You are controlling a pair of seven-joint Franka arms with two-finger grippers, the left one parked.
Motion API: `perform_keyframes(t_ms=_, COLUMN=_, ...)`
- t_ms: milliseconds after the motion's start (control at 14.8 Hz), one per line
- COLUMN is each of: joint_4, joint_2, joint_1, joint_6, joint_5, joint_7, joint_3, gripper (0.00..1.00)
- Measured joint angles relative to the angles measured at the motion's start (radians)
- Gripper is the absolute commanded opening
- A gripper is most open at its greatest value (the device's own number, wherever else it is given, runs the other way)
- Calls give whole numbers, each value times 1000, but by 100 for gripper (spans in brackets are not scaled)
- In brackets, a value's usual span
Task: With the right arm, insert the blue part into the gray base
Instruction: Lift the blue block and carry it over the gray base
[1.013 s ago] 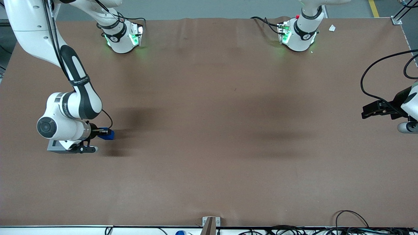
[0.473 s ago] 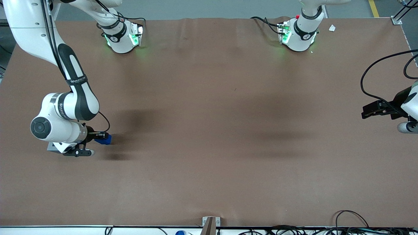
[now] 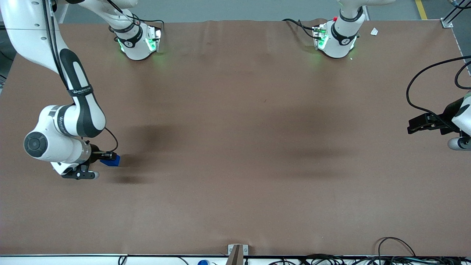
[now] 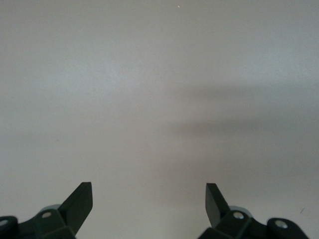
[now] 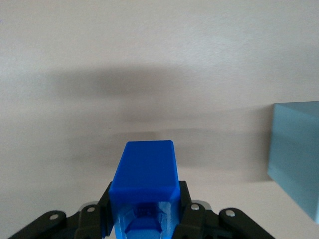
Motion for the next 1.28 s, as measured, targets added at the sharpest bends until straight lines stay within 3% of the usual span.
perform_keyframes(t_ms=878, joint_4=165, joint_2=0, joint_1=-30, joint_6=-169, joint_5=-49, joint_7=-28, joint_3=0, gripper=12)
perform_keyframes(t_ms=1283, joint_4=299, joint_2=-6, joint_1=-108, joint_6=-374, joint_5=-50, joint_7=-164, joint_3=-3, gripper=12)
